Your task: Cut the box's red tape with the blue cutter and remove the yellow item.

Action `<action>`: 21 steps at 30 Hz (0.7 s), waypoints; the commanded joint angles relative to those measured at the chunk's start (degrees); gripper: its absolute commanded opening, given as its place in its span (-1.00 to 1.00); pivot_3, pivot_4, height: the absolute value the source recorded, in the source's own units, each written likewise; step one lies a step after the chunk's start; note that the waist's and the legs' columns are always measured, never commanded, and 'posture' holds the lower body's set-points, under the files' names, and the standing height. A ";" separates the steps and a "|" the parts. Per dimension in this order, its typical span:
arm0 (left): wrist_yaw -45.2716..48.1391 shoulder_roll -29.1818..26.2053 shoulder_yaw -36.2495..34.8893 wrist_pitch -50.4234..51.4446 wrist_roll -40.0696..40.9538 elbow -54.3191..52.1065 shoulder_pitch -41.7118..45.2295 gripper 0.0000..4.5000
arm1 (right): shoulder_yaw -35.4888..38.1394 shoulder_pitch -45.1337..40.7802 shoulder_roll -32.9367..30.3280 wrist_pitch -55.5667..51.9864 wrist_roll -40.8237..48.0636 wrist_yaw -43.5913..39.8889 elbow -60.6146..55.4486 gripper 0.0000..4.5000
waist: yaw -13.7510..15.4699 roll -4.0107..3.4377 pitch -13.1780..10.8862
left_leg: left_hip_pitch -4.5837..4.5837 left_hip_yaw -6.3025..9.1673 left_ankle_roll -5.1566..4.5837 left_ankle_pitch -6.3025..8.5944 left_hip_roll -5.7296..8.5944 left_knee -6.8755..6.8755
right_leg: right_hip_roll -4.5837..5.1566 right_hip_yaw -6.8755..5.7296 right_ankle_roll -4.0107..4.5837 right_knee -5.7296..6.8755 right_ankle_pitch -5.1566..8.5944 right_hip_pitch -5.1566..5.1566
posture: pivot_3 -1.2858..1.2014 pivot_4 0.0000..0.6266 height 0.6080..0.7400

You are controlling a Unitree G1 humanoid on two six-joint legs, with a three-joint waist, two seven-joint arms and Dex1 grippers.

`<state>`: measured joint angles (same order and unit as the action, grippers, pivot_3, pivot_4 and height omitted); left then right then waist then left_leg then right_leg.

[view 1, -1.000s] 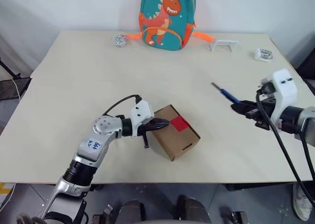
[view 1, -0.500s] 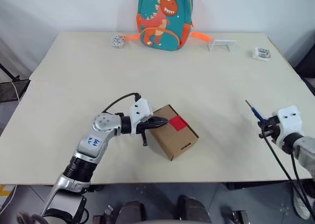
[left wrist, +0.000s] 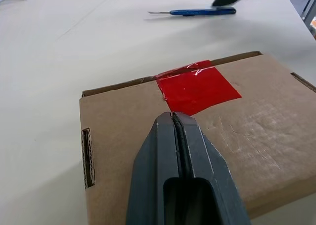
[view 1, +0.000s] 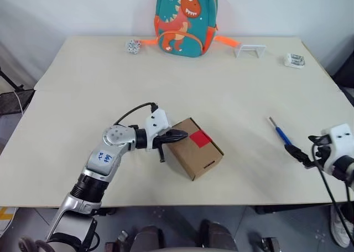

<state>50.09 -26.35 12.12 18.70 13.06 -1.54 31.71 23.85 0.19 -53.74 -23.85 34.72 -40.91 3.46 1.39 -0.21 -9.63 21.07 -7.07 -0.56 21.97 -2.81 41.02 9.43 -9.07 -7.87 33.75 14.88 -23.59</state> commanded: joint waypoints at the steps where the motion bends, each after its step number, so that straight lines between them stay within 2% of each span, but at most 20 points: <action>1: -0.24 -1.21 -0.30 1.07 -1.11 -1.09 -1.13 -1.00 | 6.31 0.26 -2.18 -0.51 5.20 -8.96 -4.80 0.99 | -0.10 0.00 0.00 | 0.00 0.00 0.00 0.00 0.00 0.00 | 0.00 0.00 0.00 -0.01 0.00 0.00 | 0.03 -0.52 1.00; 4: -0.02 -1.68 -0.51 1.19 -0.89 -1.64 -1.32 -1.00 | 5.88 -3.48 -3.68 -4.58 8.51 -11.81 -7.75 0.99 | -0.46 0.00 0.00 | -0.04 -0.03 0.00 0.00 0.00 0.01 | 0.00 0.05 0.00 0.01 0.00 0.01 | 0.03 -0.52 1.00; 11: 0.41 -2.05 -0.57 2.07 -0.37 -3.63 -1.91 -1.00 | -5.64 -19.25 -5.49 -22.40 17.10 -14.19 -13.62 0.99 | -0.89 -0.04 -0.01 | -0.03 0.10 0.00 0.00 -0.02 0.04 | 0.00 0.01 0.01 0.09 0.00 -0.01 | 0.03 -0.52 1.00; 14: 0.18 -2.29 -0.84 2.82 -0.24 -5.04 -2.59 -1.00 | -13.33 -27.24 -4.69 -27.82 16.53 -14.46 -14.80 0.75 | -0.48 -0.05 -0.01 | 0.03 0.11 0.00 0.00 -0.01 0.04 | 0.00 -0.01 0.01 0.07 0.00 -0.04 | 0.03 -0.52 1.00; 18: 0.06 -2.94 -2.42 3.43 0.76 -7.52 -3.87 -1.00 | -16.54 -32.66 -1.22 -30.48 15.80 -12.41 -14.18 0.16 | 0.05 -0.05 -0.01 | 0.09 0.14 0.01 0.00 -0.01 0.03 | 0.00 -0.05 0.01 0.06 0.00 -0.07 | 0.03 -0.52 1.00; 21: 3.27 -6.09 -8.21 5.79 6.60 -11.33 -7.37 -1.00 | -20.78 -30.69 1.03 -19.33 5.64 -12.96 -12.60 -0.33 | -0.04 -0.04 -0.02 | 0.16 0.15 0.01 0.00 0.00 0.02 | 0.00 -0.08 0.01 0.03 0.00 -0.08 | 0.03 -0.52 1.00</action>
<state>51.59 -30.31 7.96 23.39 16.62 -9.74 25.58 4.13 -31.64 -53.10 -48.76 45.38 -54.12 -10.00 1.35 -0.25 -9.65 21.22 -6.95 -0.52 21.99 -2.82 41.03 9.43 -9.15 -7.87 33.79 14.87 -23.70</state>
